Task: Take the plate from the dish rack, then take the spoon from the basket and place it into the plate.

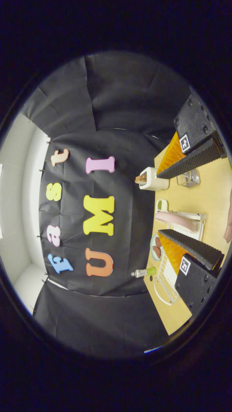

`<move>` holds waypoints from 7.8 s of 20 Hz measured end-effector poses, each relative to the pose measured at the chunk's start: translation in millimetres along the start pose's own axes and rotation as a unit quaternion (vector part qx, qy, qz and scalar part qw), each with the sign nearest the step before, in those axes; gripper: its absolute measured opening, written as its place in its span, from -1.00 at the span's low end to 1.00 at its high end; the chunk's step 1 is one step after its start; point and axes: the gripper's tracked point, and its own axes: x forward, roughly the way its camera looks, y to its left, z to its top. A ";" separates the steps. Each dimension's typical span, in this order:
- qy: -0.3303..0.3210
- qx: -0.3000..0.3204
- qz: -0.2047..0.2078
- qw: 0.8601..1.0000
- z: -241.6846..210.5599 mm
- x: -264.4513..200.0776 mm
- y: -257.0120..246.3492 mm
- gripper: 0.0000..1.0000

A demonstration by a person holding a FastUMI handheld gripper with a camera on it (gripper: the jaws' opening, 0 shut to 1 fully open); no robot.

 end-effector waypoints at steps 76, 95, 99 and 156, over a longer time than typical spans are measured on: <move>0.301 0.080 0.033 0.950 -215.6 -21.6 33.7 -0.64; 0.110 0.040 -0.053 0.992 -164.9 34.8 -62.8 0.99; 0.107 0.071 -0.050 0.991 -152.3 69.4 -88.1 1.00; -0.111 0.074 -0.004 0.991 -65.0 -51.8 68.0 -0.68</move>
